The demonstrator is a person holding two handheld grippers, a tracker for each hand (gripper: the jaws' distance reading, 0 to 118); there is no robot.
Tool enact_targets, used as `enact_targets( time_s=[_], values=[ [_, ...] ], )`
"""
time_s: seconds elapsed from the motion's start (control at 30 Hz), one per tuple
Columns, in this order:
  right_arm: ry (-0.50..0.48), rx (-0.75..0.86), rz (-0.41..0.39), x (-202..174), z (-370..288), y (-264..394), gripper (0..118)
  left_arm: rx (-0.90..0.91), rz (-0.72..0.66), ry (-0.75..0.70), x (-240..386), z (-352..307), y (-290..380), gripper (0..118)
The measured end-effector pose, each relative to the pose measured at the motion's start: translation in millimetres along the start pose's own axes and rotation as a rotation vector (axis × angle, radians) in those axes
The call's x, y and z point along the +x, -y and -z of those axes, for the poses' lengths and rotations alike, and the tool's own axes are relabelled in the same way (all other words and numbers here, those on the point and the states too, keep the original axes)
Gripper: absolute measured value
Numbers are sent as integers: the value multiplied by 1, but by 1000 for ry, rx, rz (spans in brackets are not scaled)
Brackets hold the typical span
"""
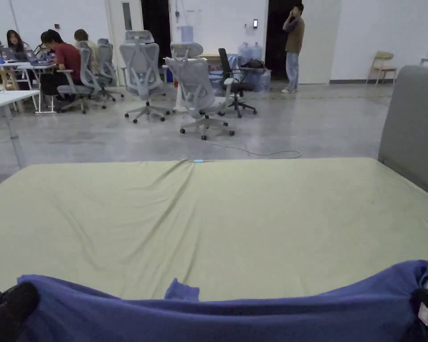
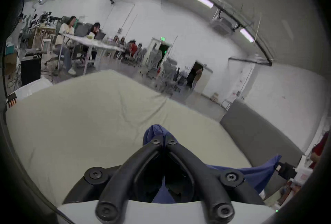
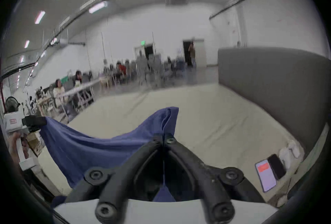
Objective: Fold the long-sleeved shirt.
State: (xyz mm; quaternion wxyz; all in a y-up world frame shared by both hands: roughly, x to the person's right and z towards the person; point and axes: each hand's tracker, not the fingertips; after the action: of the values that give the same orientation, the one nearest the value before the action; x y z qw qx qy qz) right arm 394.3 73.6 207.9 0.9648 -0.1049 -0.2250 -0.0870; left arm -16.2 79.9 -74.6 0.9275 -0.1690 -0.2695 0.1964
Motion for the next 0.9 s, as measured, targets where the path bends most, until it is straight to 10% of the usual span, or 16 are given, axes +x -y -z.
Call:
enact_targets(
  time_s=[0.47, 0.9],
  values=[
    [-15, 338, -99, -34, 49, -214, 2, 276, 6, 184, 77, 55, -188, 0],
    [70, 210, -50, -20, 246, -420, 2, 293, 94, 199, 157, 225, -351, 0]
  ],
)
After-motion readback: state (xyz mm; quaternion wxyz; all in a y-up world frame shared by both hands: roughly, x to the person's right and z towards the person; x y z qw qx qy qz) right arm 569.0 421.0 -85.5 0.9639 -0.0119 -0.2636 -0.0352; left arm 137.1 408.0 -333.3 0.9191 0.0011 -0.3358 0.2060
